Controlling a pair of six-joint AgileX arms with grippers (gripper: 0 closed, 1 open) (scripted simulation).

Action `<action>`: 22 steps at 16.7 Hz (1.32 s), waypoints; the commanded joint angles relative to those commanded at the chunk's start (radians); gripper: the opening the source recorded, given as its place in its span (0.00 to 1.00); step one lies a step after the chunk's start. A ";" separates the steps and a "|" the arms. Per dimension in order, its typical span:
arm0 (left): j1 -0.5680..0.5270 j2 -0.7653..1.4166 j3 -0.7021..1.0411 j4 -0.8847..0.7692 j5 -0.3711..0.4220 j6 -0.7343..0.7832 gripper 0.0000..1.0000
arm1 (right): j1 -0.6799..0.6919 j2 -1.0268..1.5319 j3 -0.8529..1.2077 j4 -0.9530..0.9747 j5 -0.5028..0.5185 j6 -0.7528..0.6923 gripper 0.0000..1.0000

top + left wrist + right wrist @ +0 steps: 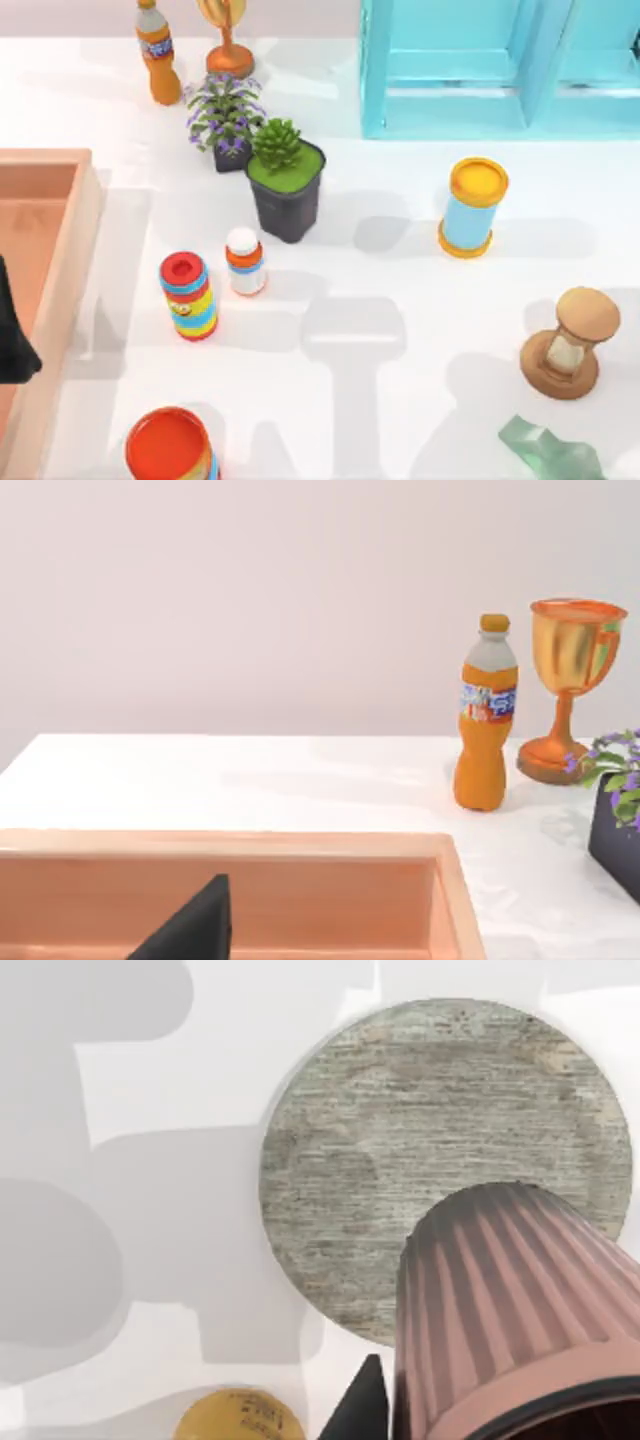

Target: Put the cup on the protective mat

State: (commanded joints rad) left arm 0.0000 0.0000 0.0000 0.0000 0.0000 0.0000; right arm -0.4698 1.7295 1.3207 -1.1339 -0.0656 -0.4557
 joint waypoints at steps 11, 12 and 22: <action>0.000 0.000 0.000 0.000 0.000 0.000 1.00 | 0.011 0.056 -0.145 0.221 0.001 0.012 0.00; 0.000 0.000 0.000 0.000 0.000 0.000 1.00 | 0.012 0.069 -0.164 0.241 0.001 0.013 0.00; 0.000 0.000 0.000 0.000 0.000 0.000 1.00 | 0.013 0.078 -0.173 0.253 0.001 0.014 0.38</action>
State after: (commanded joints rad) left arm 0.0000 0.0000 0.0000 0.0000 0.0000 0.0000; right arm -0.4572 1.8079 1.1473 -0.8812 -0.0650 -0.4418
